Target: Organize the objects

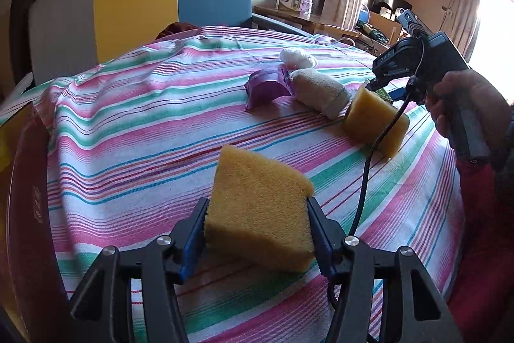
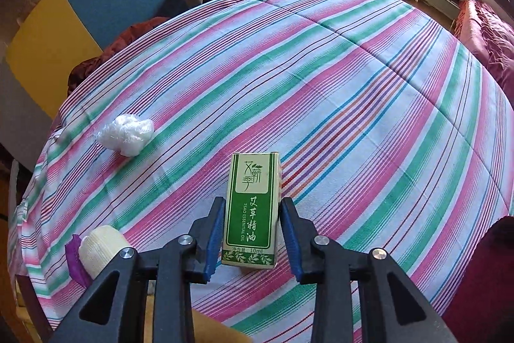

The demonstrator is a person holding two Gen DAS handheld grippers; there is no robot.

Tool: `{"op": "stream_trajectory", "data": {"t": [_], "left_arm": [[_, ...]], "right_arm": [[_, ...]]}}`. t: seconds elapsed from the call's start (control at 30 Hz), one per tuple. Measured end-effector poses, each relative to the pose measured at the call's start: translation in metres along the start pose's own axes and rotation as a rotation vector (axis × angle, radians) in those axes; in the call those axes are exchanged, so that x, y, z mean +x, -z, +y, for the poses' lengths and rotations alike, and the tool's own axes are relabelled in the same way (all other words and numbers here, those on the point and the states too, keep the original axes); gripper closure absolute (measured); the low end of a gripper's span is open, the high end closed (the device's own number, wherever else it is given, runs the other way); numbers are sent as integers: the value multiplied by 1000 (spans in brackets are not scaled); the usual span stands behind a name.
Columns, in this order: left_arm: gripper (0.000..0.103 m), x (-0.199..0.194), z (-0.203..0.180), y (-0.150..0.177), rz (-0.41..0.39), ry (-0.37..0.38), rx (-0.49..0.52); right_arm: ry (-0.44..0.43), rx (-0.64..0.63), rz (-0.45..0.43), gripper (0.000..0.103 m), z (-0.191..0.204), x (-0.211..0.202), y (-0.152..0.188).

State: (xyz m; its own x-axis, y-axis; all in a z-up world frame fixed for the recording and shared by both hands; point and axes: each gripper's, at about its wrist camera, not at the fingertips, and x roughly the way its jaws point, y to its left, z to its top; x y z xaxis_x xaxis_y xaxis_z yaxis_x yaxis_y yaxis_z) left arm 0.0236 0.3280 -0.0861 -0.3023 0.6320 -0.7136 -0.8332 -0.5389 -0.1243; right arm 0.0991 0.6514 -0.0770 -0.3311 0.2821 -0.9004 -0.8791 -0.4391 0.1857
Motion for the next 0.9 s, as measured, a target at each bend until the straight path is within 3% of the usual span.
{"op": "stream_trajectory", "data": {"t": [0.27, 0.5, 0.57, 0.7, 0.9], "left_arm": [[48, -22, -2, 0, -2, -22, -18], [48, -74, 33, -18, -37, -2, -150], [47, -87, 54, -25, -34, -29, -186], [47, -107, 132, -34, -2, -89, -350], [47, -114, 241, -40, 51, -259, -484]], "right_arm": [[39, -51, 4, 71, 5, 2, 0], [57, -72, -20, 71, 6, -2, -1], [62, -75, -28, 71, 5, -5, -1], [62, -90, -44, 71, 7, -9, -1], [46, -100, -51, 71, -1, -14, -9]]}}
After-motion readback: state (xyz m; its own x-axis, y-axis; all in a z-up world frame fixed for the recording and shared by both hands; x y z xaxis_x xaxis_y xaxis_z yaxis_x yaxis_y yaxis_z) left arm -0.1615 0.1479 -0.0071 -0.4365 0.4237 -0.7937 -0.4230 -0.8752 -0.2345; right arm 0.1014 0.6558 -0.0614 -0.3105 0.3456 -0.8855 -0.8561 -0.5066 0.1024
